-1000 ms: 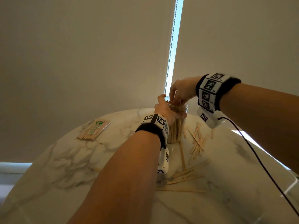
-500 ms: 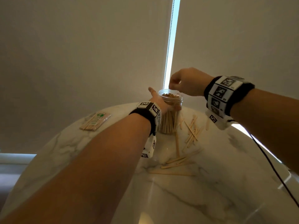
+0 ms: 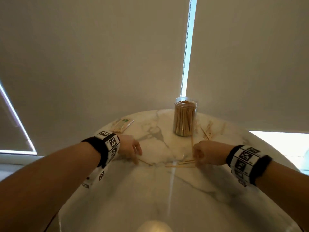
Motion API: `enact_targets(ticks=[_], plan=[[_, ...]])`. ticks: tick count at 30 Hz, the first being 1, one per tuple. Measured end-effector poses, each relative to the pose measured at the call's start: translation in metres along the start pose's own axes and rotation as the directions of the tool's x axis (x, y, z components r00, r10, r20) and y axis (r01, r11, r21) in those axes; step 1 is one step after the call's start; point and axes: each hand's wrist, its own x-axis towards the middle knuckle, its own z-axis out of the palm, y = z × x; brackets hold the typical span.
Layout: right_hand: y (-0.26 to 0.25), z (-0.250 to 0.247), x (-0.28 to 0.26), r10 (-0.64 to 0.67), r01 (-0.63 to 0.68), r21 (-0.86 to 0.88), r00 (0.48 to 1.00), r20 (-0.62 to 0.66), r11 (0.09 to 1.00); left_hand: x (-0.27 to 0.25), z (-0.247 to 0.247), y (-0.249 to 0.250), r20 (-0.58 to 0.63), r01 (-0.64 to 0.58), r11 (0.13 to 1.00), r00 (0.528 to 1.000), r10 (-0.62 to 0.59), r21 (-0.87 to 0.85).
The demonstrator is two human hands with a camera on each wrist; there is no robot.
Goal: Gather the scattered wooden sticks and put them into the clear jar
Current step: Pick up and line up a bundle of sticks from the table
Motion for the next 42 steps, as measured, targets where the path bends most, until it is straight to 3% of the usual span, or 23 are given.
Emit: enact_targets(ticks=[4, 11, 14, 17, 20, 23, 25, 28, 31, 34, 36, 38, 42], plan=[[-0.012, 0.009, -0.01, -0.036, 0.035, -0.015, 0.998, -0.052, 0.999, -0.011, 0.02, 0.007, -0.149, -0.025, 0.997, 0.988, 0.035, 0.072], [-0.04, 0.013, -0.029, -0.056, 0.054, -0.047, 0.997, -0.051, 0.997, -0.019, 0.043, 0.024, -0.199, 0.106, 0.966, 0.978, -0.058, 0.237], [-0.047, 0.016, -0.032, -0.053, 0.05, -0.055, 0.998, -0.037, 0.997, -0.021, 0.045, 0.031, -0.301, 0.099, 0.984, 0.952, -0.051, 0.146], [-0.054, 0.014, -0.042, -0.048, 0.047, -0.111, 0.999, -0.004, 0.993, -0.025, 0.041, 0.039, -0.453, 0.017, 0.99, 0.888, -0.077, -0.137], [-0.057, 0.012, -0.053, -0.002, 0.002, -0.098, 1.0, 0.0, 0.995, -0.034, 0.039, 0.052, -0.448, -0.11, 0.869, 0.884, -0.136, -0.482], [-0.057, 0.013, -0.059, 0.056, -0.055, -0.041, 0.998, 0.032, 0.998, -0.042, 0.044, 0.065, -0.399, -0.182, 0.734, 0.908, -0.131, -0.654], [-0.052, 0.015, -0.061, 0.072, -0.074, 0.061, 0.997, 0.034, 0.995, -0.046, 0.052, 0.075, -0.334, -0.182, 0.615, 0.932, -0.141, -0.768], [-0.037, 0.017, -0.062, 0.102, -0.077, 0.315, 0.993, -0.062, 0.946, -0.054, 0.065, 0.092, -0.223, -0.13, 0.425, 0.959, -0.176, -0.896], [-0.032, 0.011, -0.065, 0.104, 0.025, 0.603, 0.978, -0.178, 0.798, -0.051, 0.08, 0.105, -0.208, -0.127, 0.448, 0.969, -0.137, -0.885], [-0.041, 0.0, -0.072, 0.068, 0.197, 0.726, 0.945, -0.319, 0.659, -0.054, 0.085, 0.123, -0.23, -0.195, 0.418, 0.973, -0.034, -0.887], [-0.051, -0.004, -0.073, 0.045, 0.286, 0.712, 0.912, -0.407, 0.641, -0.061, 0.084, 0.138, -0.243, -0.245, 0.37, 0.969, 0.054, -0.896], [-0.058, -0.006, -0.072, 0.045, 0.342, 0.669, 0.871, -0.489, 0.66, -0.066, 0.082, 0.147, -0.277, -0.281, 0.32, 0.959, 0.061, -0.905], [-0.058, -0.014, -0.07, -0.08, 0.398, 0.592, 0.868, -0.489, 0.701, -0.062, 0.077, 0.145, -0.448, -0.413, 0.384, 0.894, -0.003, -0.826]])
